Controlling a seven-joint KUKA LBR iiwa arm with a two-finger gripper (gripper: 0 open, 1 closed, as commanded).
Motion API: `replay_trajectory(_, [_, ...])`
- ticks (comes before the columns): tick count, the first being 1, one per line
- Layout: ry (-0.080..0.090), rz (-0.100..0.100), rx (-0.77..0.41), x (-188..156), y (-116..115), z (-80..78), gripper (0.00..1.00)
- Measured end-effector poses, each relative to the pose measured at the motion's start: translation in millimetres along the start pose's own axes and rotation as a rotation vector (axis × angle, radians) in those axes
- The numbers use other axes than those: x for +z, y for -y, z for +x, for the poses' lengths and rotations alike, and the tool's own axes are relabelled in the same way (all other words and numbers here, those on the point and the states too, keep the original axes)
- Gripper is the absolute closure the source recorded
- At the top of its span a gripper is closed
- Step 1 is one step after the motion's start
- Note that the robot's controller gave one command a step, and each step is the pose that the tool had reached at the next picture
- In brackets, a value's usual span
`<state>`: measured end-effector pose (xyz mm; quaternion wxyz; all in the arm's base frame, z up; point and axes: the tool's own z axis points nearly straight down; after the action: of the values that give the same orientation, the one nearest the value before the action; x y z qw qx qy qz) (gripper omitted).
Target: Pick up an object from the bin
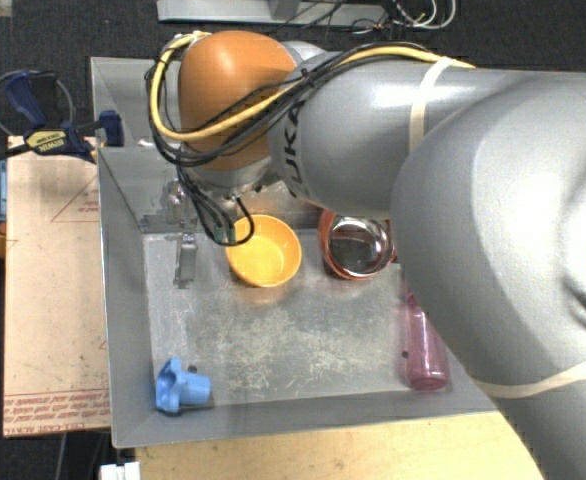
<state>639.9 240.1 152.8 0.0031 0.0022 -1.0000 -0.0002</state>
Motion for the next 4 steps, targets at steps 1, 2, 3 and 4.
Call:
replay_trajectory(1, [0.007,-0.001,0.005,-5.6,1.4,-2.1,0.00])
replay_trajectory(2, [0.007,-0.001,-0.110,74.6,165.6,-13.7,0.00])
replay_trajectory(3, [0.016,-0.008,-0.166,45.7,74.6,-12.3,0.00])
replay_trajectory(4, [0.002,0.002,0.040,53.4,125.7,5.3,0.00])
